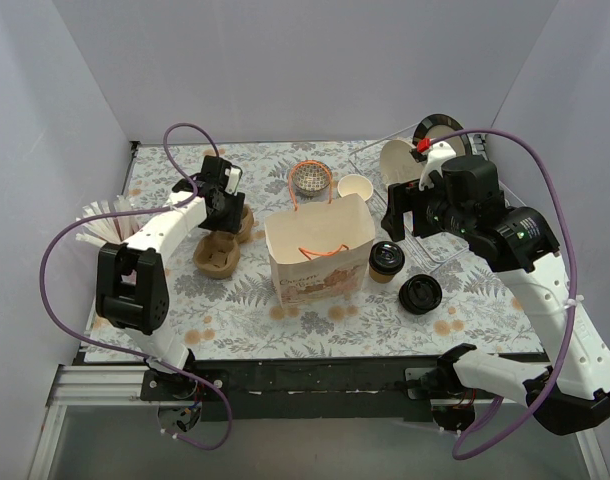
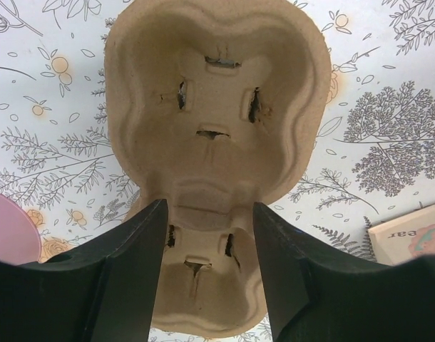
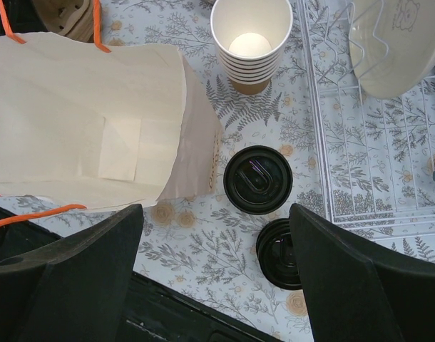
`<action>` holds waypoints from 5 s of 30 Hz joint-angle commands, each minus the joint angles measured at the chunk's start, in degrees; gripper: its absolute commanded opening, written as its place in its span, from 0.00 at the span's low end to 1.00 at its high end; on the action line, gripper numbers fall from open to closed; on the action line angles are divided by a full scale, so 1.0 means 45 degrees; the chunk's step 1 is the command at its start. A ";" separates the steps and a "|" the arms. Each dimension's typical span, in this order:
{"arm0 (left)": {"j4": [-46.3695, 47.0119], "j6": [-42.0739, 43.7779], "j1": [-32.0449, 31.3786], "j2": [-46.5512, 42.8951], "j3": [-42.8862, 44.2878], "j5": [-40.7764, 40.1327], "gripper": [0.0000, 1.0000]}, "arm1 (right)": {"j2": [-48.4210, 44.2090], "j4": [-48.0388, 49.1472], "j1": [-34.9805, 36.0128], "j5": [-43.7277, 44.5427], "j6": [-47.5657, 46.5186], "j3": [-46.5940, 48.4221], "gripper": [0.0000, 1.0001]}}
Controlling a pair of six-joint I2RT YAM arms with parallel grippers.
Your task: Pack the takeout coffee
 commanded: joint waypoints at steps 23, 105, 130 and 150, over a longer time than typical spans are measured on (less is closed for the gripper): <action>0.0196 0.0068 0.0303 0.0414 -0.0290 0.0240 0.36 | -0.0305 0.0113 -0.0024 -0.0222 -0.0016 0.0197 0.91; -0.4785 0.0555 -0.7138 -0.1013 1.0960 0.3444 0.13 | 0.0300 0.2730 -0.0024 -0.1334 0.1839 -0.0739 0.86; -0.5410 0.0849 -0.7548 -0.0974 0.8948 0.2857 0.10 | 0.0926 0.3219 -0.0024 -0.1707 0.1527 -0.2030 0.35; -0.5449 0.2099 -0.7978 -0.0427 0.8108 0.1958 0.06 | 0.0829 0.3883 -0.0024 -0.2547 0.2093 -0.2537 0.18</action>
